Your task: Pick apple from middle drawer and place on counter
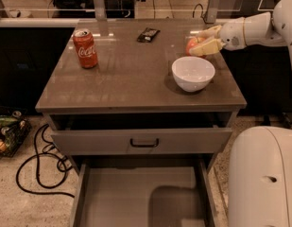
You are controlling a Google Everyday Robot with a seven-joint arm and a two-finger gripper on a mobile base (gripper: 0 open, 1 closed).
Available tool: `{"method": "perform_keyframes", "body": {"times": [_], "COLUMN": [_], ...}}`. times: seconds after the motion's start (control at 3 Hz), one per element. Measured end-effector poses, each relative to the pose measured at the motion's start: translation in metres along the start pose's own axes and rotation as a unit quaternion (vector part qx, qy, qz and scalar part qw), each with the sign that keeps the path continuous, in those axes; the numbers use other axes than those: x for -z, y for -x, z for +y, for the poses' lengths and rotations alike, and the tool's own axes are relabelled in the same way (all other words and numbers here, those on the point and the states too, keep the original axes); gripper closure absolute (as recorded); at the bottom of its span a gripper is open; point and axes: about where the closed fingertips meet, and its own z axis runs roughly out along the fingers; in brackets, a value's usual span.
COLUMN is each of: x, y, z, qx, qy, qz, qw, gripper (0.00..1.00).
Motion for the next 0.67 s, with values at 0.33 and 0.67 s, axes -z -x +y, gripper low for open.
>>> {"method": "perform_keyframes", "body": {"times": [0.33, 0.67], "x": [-0.0067, -0.0109], "y": [-0.0014, -0.0044], "z": [-0.0001, -0.0026], "qx": [0.002, 0.010], "qy": [0.006, 0.004], "qz": [-0.002, 0.007], "qw": [1.0000, 0.9999], "gripper": [1.00, 1.00]}}
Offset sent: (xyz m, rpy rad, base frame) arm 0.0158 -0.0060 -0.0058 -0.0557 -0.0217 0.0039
